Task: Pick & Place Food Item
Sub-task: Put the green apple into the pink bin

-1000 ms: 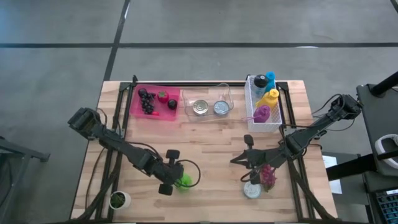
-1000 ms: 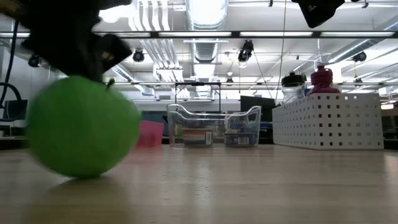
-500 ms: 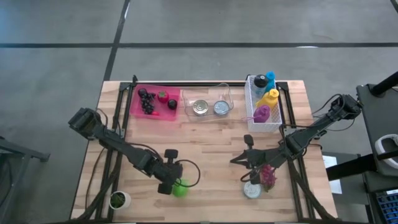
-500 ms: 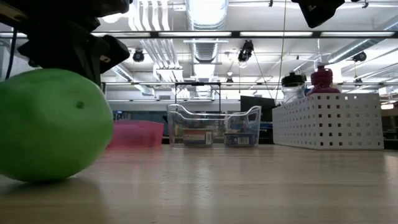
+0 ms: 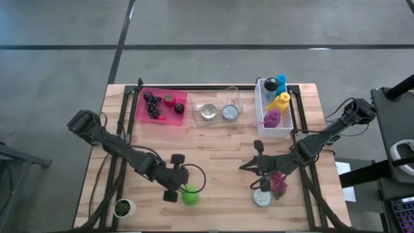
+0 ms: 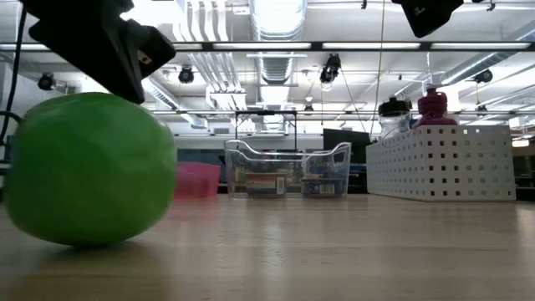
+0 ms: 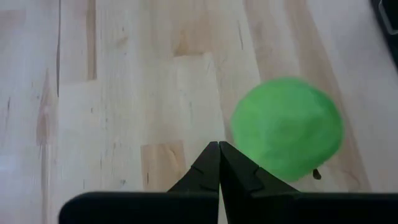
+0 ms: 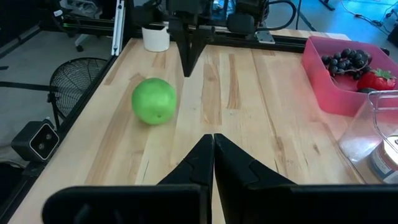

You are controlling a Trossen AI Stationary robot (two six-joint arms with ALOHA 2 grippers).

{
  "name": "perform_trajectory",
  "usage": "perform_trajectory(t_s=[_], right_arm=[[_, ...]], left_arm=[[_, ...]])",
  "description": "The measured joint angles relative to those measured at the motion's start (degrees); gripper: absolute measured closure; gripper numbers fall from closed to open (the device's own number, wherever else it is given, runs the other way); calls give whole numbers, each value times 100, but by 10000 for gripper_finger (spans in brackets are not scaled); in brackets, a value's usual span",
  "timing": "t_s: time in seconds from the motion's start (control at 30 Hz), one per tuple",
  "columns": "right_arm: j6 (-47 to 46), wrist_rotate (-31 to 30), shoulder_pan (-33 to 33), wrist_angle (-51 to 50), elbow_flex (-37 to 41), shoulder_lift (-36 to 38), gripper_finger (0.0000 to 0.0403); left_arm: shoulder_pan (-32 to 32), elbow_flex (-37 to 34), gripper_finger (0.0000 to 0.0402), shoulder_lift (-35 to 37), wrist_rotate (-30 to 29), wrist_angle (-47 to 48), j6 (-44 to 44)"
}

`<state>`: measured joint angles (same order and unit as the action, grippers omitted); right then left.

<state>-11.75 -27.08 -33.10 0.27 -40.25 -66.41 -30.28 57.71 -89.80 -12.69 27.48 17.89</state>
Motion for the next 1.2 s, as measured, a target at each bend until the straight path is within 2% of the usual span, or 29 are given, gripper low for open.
perform_trajectory(t_s=[0.47,1.07,1.2], right_arm=[[16,1,0,-47,0,0,394],[17,1,0,-42,0,0,394],[17,1,0,-39,0,0,394]], left_arm=[[-101,353,398,7,23,-290,-272],[-275,354,398,9,23,-657,-179],[-437,354,398,4,20,-931,-427]])
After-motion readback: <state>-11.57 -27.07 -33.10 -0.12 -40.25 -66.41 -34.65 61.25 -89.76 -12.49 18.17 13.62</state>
